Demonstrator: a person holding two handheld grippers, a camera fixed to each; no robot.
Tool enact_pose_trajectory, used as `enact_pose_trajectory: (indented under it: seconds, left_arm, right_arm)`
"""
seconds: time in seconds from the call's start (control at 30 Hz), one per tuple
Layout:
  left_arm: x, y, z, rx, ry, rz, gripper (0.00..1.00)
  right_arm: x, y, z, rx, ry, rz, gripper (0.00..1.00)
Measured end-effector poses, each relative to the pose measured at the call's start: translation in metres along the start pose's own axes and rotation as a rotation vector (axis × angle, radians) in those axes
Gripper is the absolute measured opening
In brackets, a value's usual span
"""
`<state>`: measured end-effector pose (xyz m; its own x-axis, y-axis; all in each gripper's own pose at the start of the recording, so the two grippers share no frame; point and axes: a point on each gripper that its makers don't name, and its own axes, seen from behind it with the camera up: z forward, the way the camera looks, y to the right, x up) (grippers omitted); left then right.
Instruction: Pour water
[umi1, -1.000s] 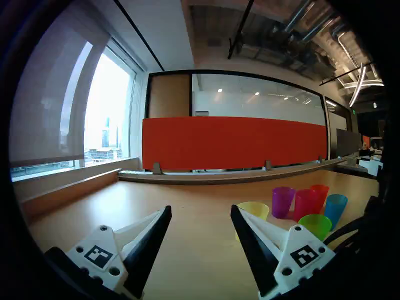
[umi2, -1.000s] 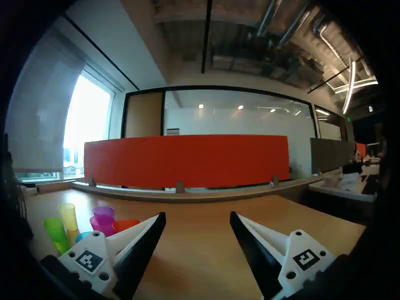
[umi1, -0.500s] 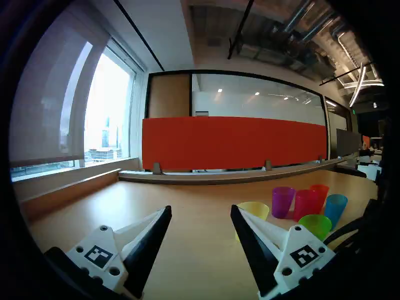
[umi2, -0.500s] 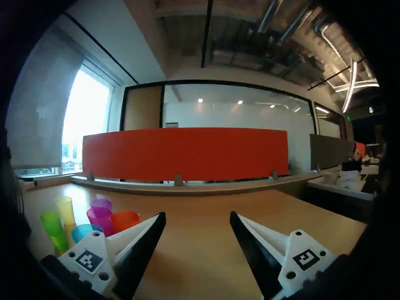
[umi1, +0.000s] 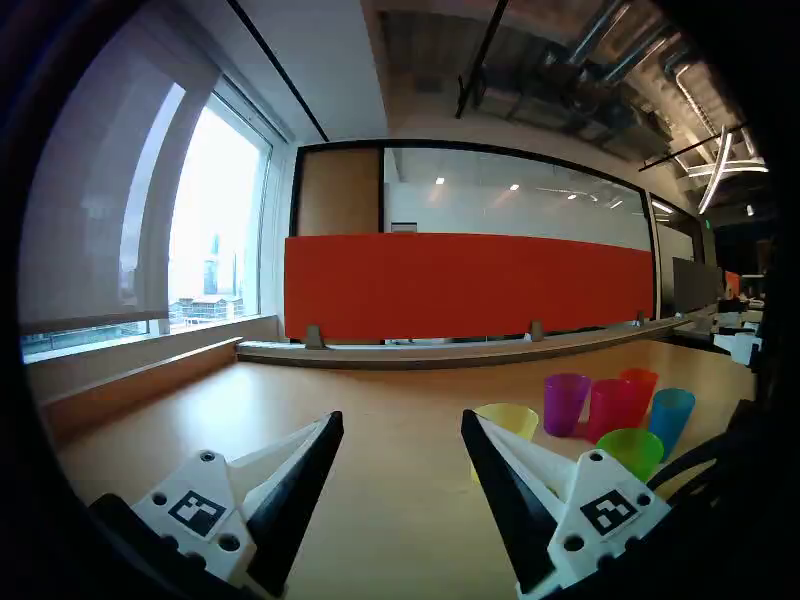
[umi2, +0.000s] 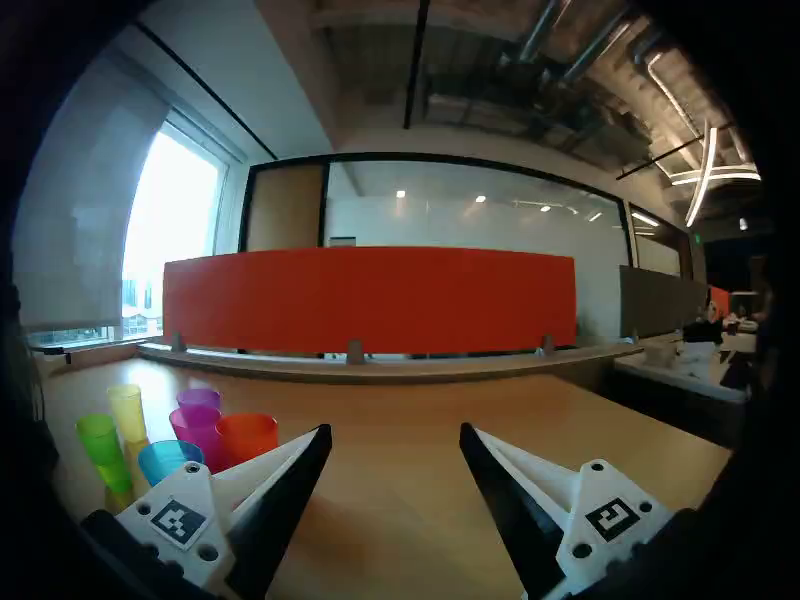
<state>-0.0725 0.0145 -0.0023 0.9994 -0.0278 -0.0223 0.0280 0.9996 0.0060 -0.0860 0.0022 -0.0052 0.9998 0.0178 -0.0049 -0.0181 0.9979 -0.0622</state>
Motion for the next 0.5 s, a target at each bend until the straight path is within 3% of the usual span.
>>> enact_pose_trajectory:
  seconds: [0.5]
  left_arm:
    - [0.0000,0.0003,-0.0005,0.000,0.000,0.000,0.87]
  right_arm:
    - [-0.0004,-0.0018,-0.0011,0.007,-0.003,0.002,0.99]
